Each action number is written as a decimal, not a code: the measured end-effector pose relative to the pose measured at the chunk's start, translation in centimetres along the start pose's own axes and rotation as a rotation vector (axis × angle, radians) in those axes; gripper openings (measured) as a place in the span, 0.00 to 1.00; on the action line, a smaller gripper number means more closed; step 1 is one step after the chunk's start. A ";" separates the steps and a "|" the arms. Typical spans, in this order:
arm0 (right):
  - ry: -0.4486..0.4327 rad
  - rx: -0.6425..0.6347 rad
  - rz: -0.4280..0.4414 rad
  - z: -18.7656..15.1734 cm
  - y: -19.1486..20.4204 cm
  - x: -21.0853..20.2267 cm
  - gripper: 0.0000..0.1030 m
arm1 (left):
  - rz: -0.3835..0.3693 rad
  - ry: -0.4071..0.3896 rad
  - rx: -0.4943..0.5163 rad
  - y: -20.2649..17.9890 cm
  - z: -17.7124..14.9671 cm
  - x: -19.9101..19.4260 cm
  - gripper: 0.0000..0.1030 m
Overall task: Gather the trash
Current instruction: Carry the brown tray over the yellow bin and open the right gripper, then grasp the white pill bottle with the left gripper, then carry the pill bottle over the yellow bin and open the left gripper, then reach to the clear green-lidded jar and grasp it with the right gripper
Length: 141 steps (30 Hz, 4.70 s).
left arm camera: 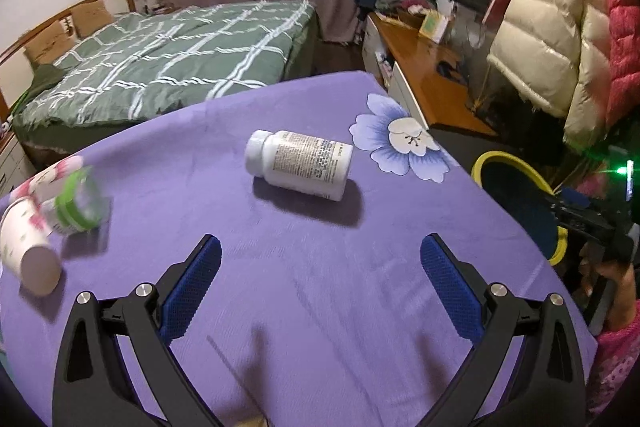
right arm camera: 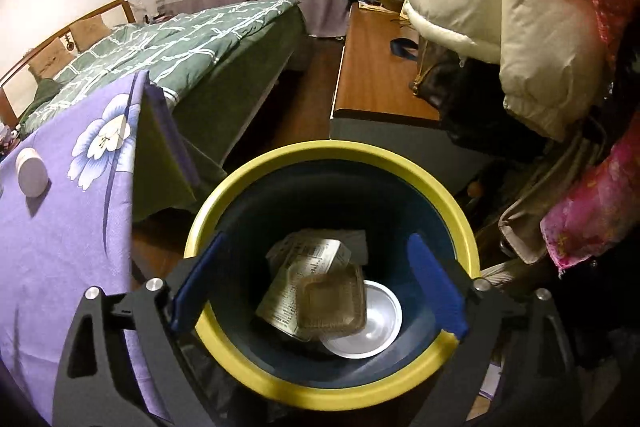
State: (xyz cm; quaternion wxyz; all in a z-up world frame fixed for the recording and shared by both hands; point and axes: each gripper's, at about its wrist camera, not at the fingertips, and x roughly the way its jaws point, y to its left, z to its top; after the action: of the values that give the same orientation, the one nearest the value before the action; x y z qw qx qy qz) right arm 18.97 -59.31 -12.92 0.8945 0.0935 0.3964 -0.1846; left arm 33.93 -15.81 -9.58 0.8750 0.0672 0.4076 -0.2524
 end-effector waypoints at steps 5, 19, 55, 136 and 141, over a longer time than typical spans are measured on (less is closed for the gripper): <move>0.007 -0.008 0.014 0.2 0.4 0.4 0.84 | -0.027 0.027 0.017 0.5 1.6 2.9 0.95; 0.002 -0.019 0.054 1.2 2.0 0.6 0.84 | -0.048 0.074 0.055 1.6 5.0 8.6 0.95; -0.053 0.067 0.001 -4.6 -8.7 -8.4 0.84 | -0.262 0.125 0.334 -27.1 4.9 6.8 0.84; 0.122 -0.395 0.507 3.3 53.3 -0.9 0.84 | 0.559 -0.186 -0.498 19.4 -15.1 -14.5 0.95; 0.145 -0.388 0.483 3.1 54.0 0.0 0.75 | 0.567 -0.177 -0.512 19.8 -15.3 -14.5 0.95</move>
State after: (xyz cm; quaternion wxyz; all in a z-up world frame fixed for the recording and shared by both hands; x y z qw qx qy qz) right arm 42.84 -10.90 -9.71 0.8830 0.0256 0.4533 0.1193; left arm 25.52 11.83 -10.52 0.9302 -0.0653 0.3457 0.1046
